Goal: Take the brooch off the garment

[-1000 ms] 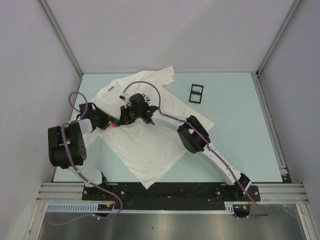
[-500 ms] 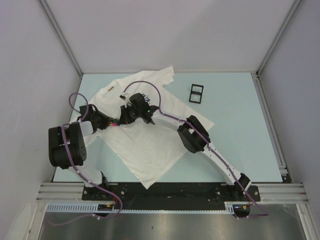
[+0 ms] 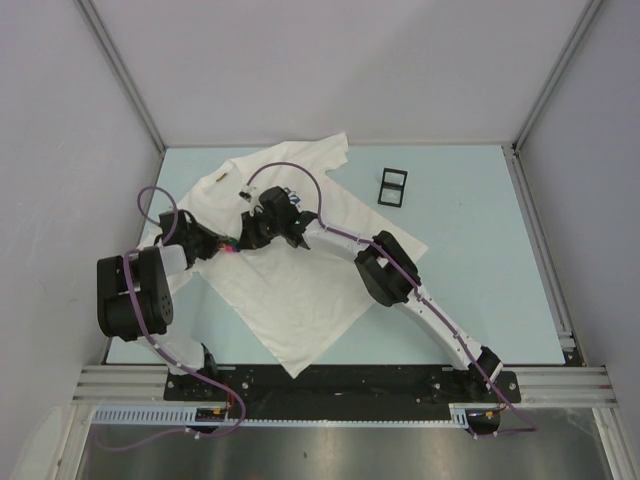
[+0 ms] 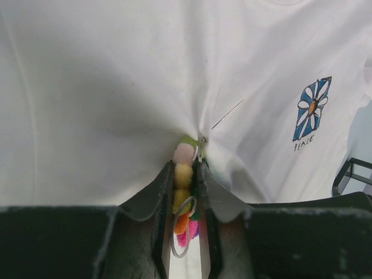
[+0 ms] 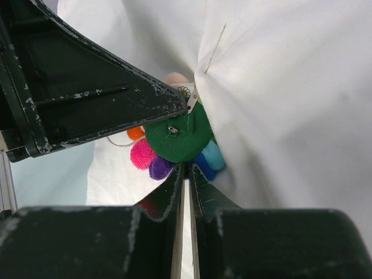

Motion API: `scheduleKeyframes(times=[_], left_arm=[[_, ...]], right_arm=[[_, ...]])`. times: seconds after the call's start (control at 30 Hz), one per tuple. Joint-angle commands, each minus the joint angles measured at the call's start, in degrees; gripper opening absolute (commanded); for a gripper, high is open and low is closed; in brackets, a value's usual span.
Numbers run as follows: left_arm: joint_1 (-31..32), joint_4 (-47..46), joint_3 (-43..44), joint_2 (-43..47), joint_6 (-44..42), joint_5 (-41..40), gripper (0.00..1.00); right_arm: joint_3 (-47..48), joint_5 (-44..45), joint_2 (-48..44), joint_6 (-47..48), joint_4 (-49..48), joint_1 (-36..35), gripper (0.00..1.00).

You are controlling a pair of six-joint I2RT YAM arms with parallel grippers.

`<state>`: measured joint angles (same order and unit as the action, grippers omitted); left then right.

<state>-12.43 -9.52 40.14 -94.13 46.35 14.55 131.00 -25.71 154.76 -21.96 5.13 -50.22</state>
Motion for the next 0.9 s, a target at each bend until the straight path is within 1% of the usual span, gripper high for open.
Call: scheduleKeyframes(times=[0.0, 0.07, 0.1, 0.2, 0.27, 0.47, 0.53, 0.67, 0.77, 0.8, 0.83, 0.87], left_arm=[[0.82, 5.82, 0.73, 0.35, -2.05, -0.48, 0.23], [0.91, 6.18, 0.55, 0.17, -1.61, -0.48, 0.32], [0.82, 6.44, 0.47, 0.61, -1.35, -0.66, 0.39], [0.82, 6.53, -0.15, 1.66, -1.26, -1.1, 0.46], [0.82, 6.79, -0.41, 3.15, -1.17, -1.97, 0.48], [0.3, 7.15, -1.9, 5.79, 0.41, -3.56, 0.52], [0.03, 6.36, -2.52, 6.5, 0.94, -3.73, 0.6], [-1.02, 5.13, -3.58, 8.34, 1.46, -3.56, 0.6], [-1.72, 7.32, -2.53, 7.99, 1.12, -3.73, 0.56], [-1.72, 7.93, -2.35, 7.65, 0.68, -3.74, 0.54], [-1.72, 8.11, -2.17, 7.29, 0.41, -3.47, 0.52], [-1.72, 8.63, -1.74, 6.77, 0.32, -3.38, 0.48]], right_arm=[[2.07, 1.9, 0.72, 1.92, 0.59, -0.67, 0.1], [2.15, 1.98, 0.72, 2.09, 0.68, -0.58, 0.09], [2.15, 1.98, 0.72, 2.09, 0.76, -0.58, 0.09], [2.24, 1.98, 0.81, 2.09, 0.68, -0.67, 0.1], [2.24, 1.98, 0.81, 2.09, 0.68, -0.67, 0.09], [2.15, 1.81, 0.81, 1.83, 0.59, -0.58, 0.09], [1.98, 1.72, 0.63, 1.65, 0.59, -0.67, 0.09], [1.72, 0.76, 0.72, 0.86, -0.02, -0.32, 0.09], [0.75, -0.74, 0.02, -0.45, -1.16, 0.29, 0.11], [-0.47, -1.09, -0.77, -0.72, -1.69, 0.47, 0.17], [-1.09, -1.27, -1.21, -0.89, -2.13, 0.64, 0.21], [-1.62, -1.18, -1.65, -0.98, -2.75, 0.99, 0.23]])
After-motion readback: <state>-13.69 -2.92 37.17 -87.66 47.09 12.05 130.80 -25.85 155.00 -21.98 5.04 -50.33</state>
